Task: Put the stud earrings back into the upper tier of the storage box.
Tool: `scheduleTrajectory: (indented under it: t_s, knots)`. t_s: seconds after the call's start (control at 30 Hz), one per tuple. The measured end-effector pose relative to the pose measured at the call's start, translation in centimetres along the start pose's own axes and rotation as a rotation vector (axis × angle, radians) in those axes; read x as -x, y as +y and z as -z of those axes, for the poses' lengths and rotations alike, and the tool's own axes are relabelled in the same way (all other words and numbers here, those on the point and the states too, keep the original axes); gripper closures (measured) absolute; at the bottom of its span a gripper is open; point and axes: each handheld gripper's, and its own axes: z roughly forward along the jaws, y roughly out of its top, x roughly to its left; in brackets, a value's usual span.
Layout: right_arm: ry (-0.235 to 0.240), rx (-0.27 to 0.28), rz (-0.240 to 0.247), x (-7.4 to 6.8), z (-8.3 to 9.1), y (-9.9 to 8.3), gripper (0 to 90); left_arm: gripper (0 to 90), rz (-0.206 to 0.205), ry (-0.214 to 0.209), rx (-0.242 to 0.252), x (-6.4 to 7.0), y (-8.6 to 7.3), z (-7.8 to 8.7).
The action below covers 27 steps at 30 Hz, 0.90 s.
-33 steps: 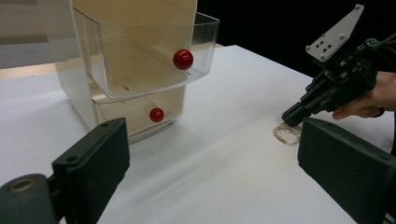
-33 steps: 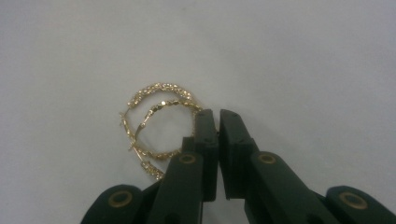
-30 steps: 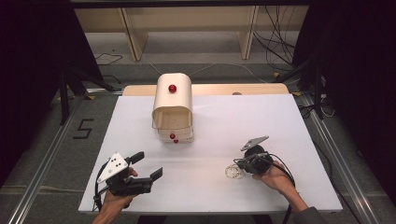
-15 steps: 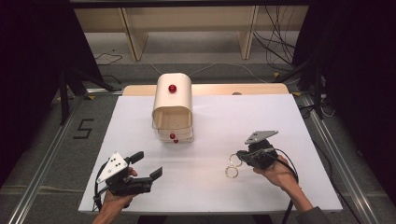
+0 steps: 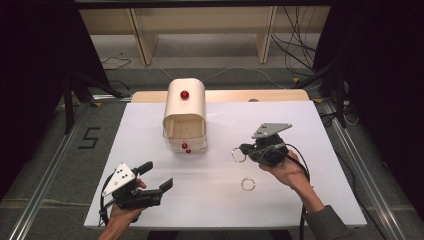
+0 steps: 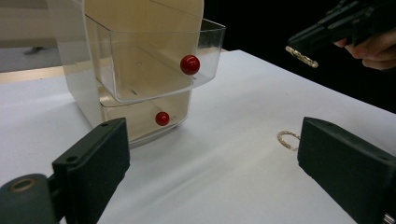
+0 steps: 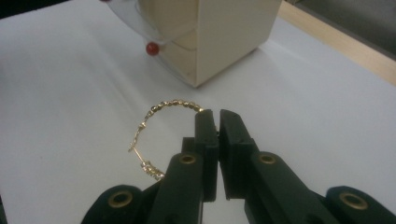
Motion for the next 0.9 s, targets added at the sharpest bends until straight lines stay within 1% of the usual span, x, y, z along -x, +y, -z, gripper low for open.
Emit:
scheduleTrajectory:
  t_s: [0.03,0.13,0.17,0.23,0.27,0.3,0.33,0.43,0.47,0.57,0.6,0.9]
  knots:
    - [0.000,0.000,0.000,0.0,0.0,0.0,86.8,8.8,-0.001,0.001,-0.002,0.0,0.0,0.0]
    - [0.002,0.014,0.007,-0.2,-0.1,1.0,86.8,8.8,0.000,0.002,0.000,0.0,0.0,0.0]
    - [0.005,0.018,0.012,-0.3,-0.2,1.6,86.8,8.8,0.000,0.002,0.000,0.0,0.0,0.0]
    - [0.009,0.024,0.019,-0.5,-0.3,2.2,86.8,8.8,-0.001,0.002,-0.001,0.0,0.0,0.0]
    - [0.009,0.024,0.019,-0.5,-0.3,2.2,86.8,8.8,-0.001,0.003,-0.001,0.0,0.0,0.0]
    - [0.011,0.029,0.023,-0.6,-0.5,2.8,86.8,8.8,-0.001,0.004,-0.002,0.0,0.0,0.0]
    - [0.011,0.029,0.023,-0.6,-0.5,2.8,86.8,8.8,-0.001,0.004,-0.001,0.0,0.0,0.0]
    - [0.018,0.036,0.035,-0.9,-0.7,3.6,86.8,8.8,-0.001,0.004,0.000,-0.1,0.0,0.0]
    - [0.020,0.040,0.043,-1.1,-0.8,4.2,86.8,8.8,-0.001,0.004,0.000,-0.1,0.0,0.0]
    - [0.028,0.049,0.055,-1.4,-1.1,5.3,86.8,8.8,-0.002,0.005,0.000,-0.1,0.0,0.1]
    - [0.028,0.049,0.055,-1.4,-1.1,5.3,86.8,8.8,-0.001,0.005,0.000,-0.1,0.0,0.1]
    - [0.052,0.064,0.094,-2.7,-2.1,8.4,86.8,8.8,0.003,0.007,0.002,-0.1,0.0,0.1]
